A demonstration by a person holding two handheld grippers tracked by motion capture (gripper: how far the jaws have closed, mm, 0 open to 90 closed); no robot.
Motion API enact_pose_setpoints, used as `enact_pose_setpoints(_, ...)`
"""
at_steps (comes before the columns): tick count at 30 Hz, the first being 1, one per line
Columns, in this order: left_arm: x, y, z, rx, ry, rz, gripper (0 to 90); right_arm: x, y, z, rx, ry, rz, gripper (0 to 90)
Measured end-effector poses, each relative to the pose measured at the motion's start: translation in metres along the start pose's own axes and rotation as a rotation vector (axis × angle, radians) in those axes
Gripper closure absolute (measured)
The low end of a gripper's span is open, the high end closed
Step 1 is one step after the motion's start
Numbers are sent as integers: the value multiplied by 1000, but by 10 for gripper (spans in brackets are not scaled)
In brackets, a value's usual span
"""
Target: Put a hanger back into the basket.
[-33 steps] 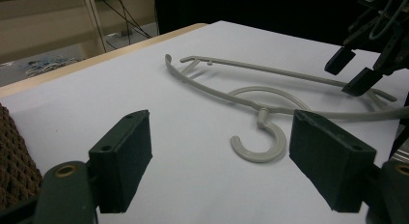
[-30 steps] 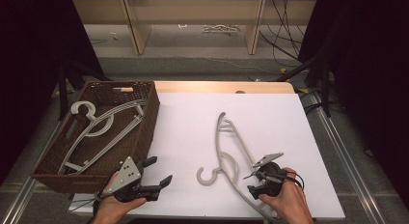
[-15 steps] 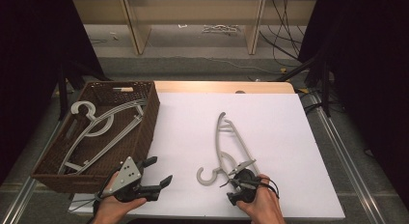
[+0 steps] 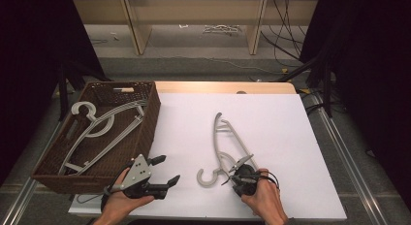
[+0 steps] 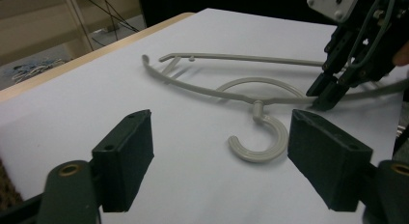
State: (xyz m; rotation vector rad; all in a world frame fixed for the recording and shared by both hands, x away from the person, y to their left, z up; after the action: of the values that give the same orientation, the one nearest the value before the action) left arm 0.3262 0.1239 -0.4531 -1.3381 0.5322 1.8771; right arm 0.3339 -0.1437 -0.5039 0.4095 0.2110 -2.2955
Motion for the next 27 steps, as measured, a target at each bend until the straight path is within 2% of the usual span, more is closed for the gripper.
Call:
enact_pose_setpoints(1,-2,1,-5,13,-14,0,255,0,2,3,2,6,15,808)
enact_pose_setpoints(2,-3,1,-9,19,-24,-20,255,0,4,6,5,5,28,819)
enact_pose_setpoints(3,-5,0,-15,19,-43,-57,259,1,5,8,3,7,45,820)
enact_pose_setpoints(5,-5,3,-30,38,-90,-77,283,1,6,12,-36,13,85,821)
enact_pose_setpoints(6,-5,4,-35,49,-106,-94,288,1,7,14,-36,16,99,821)
enact_pose_setpoints(9,-4,7,-53,79,-160,-194,338,1,7,18,-46,13,155,822)
enact_pose_setpoints(11,-6,8,-62,91,-175,-205,342,1,6,21,-51,13,184,822)
enact_pose_setpoints(12,-8,7,-66,106,-192,-235,350,1,5,23,-52,16,192,822)
enact_pose_setpoints(14,-10,8,-72,119,-197,-262,355,0,5,26,-58,20,219,822)
enact_pose_setpoints(15,-10,8,-72,119,-197,-262,367,-1,4,28,-62,23,234,822)
enact_pose_setpoints(16,-11,9,-79,141,-214,-318,384,-1,4,31,-62,26,247,822)
enact_pose_setpoints(21,-10,12,-95,172,-248,-390,384,-1,2,38,-71,25,266,822)
enact_pose_setpoints(22,-10,12,-95,172,-248,-390,389,-2,2,39,-73,31,279,823)
enact_pose_setpoints(23,-10,13,-99,175,-255,-423,395,-2,2,39,-75,28,279,823)
enact_pose_setpoints(26,-11,16,-106,224,-255,-426,425,-1,1,42,-81,28,292,823)
enact_pose_setpoints(27,-10,17,-109,225,-258,-452,436,-2,0,42,-79,37,295,823)
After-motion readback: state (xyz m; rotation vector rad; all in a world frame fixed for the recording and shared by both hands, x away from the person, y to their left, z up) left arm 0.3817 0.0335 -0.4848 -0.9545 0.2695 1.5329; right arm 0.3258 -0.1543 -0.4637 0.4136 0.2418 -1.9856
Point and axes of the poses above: each handheld gripper's, and its own axes: z roughly backward along the jaws, x roughly out of its underside, y roughly to its right, the point moved 5 cm from there along -z, roughly forward along the jaws, and after that the axes turned 2 degrees about -x, right-handed, at the moved point
